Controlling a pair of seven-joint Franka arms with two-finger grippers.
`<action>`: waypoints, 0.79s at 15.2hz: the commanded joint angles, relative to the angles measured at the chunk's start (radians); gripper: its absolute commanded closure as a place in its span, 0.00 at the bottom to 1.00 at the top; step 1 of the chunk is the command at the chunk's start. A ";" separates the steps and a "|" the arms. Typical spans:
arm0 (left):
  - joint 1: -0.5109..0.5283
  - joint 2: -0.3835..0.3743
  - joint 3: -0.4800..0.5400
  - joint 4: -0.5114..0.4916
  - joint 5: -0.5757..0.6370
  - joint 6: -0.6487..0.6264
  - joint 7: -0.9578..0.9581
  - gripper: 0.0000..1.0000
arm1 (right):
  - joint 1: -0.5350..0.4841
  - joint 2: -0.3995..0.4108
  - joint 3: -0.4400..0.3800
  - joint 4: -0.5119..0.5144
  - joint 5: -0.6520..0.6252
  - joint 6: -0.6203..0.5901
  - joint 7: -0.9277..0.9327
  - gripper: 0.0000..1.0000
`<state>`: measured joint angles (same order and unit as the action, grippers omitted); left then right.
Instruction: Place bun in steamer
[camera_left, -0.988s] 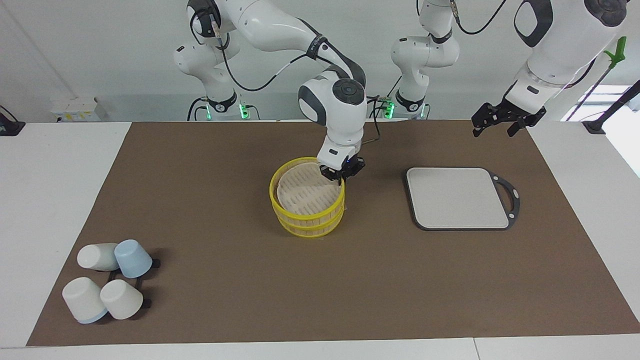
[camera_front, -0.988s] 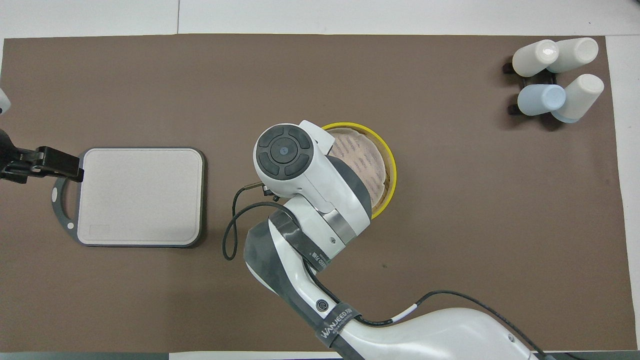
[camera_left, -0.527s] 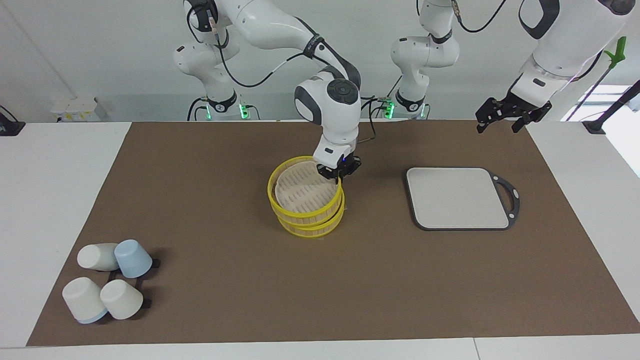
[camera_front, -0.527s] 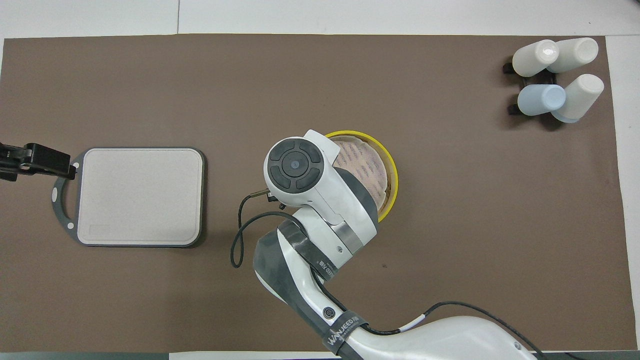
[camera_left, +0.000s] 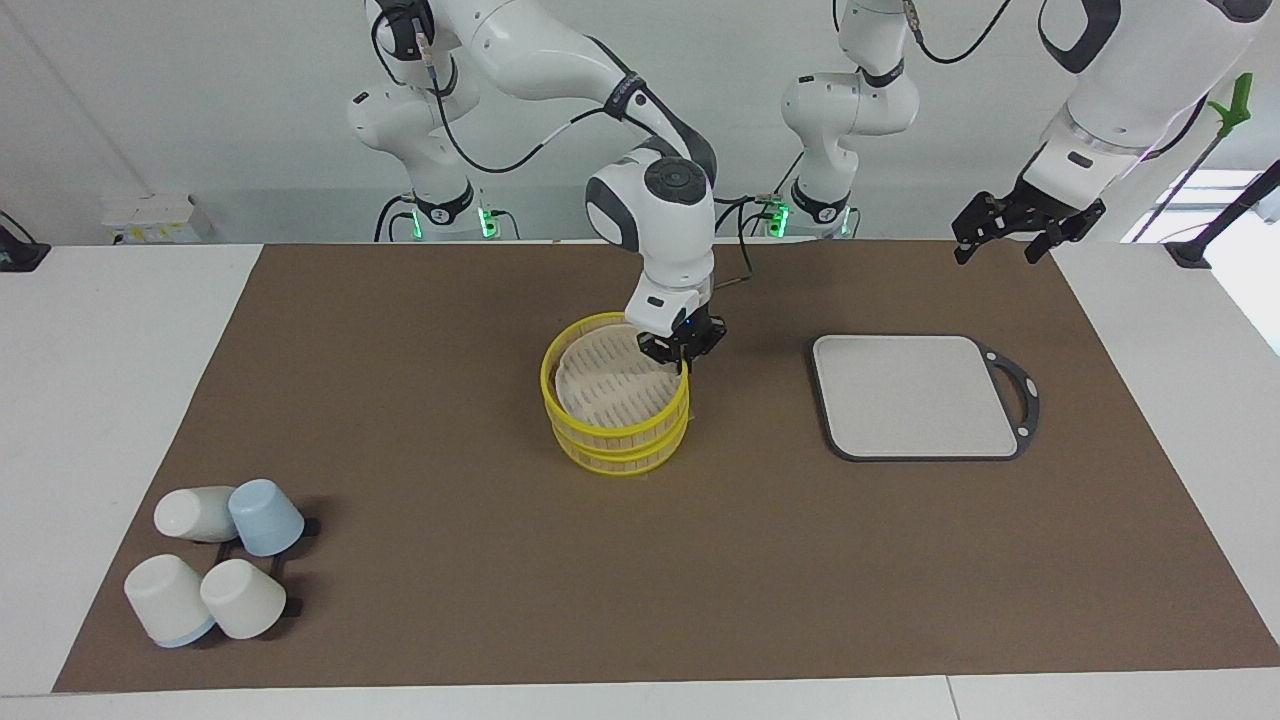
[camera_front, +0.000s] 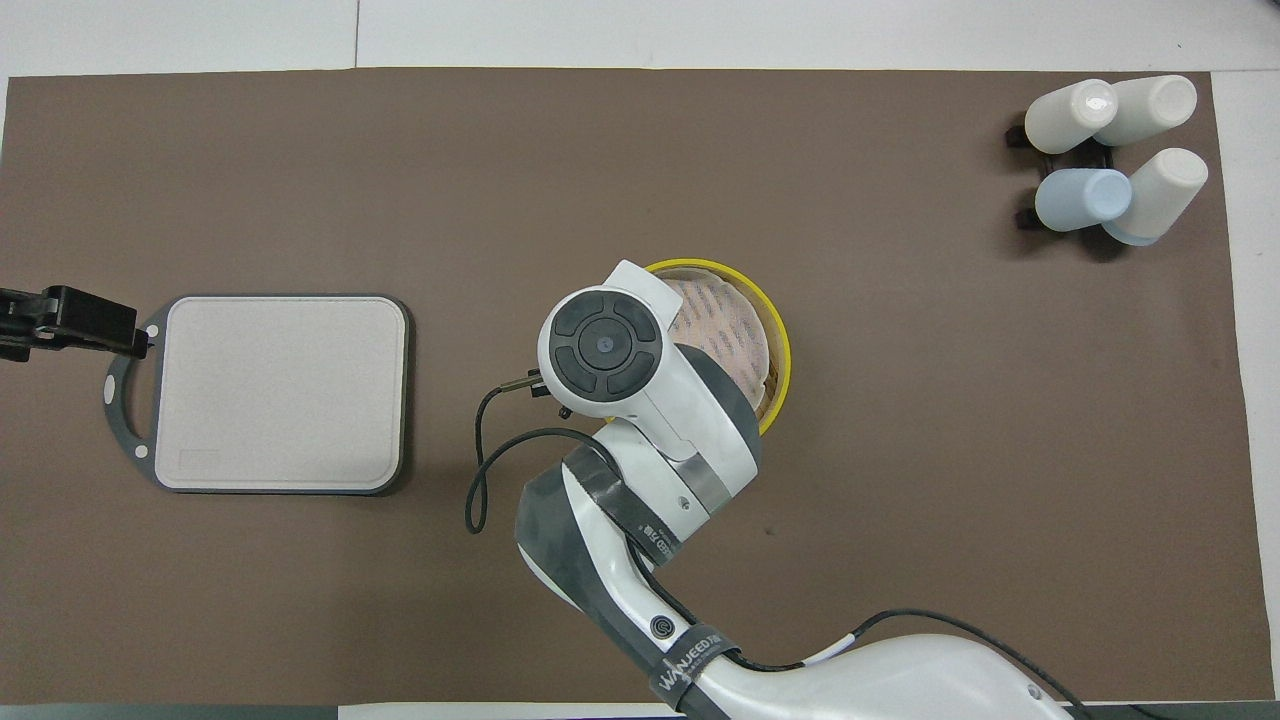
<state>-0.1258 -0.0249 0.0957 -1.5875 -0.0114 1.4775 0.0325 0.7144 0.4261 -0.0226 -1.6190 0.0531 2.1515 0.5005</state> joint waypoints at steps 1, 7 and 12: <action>-0.005 -0.006 0.007 0.012 0.016 -0.016 0.012 0.00 | -0.009 0.020 0.000 -0.007 0.011 0.137 -0.013 1.00; -0.006 -0.012 0.007 0.000 0.016 -0.008 0.013 0.00 | -0.007 0.046 0.000 -0.010 0.011 0.208 -0.037 1.00; -0.006 -0.013 0.007 -0.003 0.016 -0.005 0.013 0.00 | -0.010 0.045 0.000 -0.028 0.011 0.219 -0.037 0.00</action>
<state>-0.1254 -0.0251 0.0978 -1.5871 -0.0114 1.4776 0.0328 0.7123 0.4439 -0.0263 -1.6479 0.0568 2.3088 0.4946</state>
